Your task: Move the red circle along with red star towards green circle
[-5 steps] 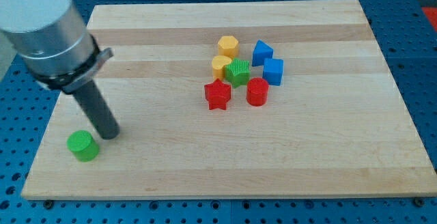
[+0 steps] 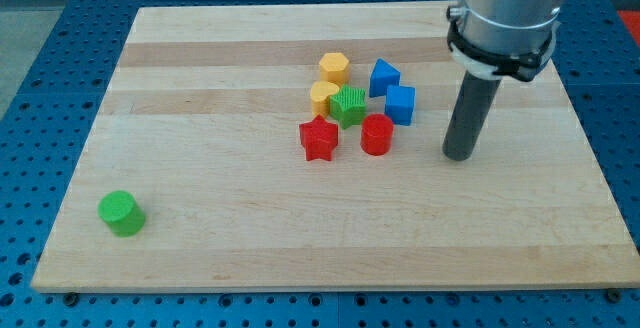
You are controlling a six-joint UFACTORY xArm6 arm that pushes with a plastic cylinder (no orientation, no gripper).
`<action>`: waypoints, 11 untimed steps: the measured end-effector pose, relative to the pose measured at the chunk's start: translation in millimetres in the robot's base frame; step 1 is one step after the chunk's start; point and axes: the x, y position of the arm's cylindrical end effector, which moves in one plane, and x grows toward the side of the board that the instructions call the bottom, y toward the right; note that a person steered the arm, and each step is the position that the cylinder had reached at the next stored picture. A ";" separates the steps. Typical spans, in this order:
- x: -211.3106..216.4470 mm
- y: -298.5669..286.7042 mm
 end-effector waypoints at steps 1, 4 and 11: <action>-11.7 -14.8; -19.5 -116.0; 10.0 -271.4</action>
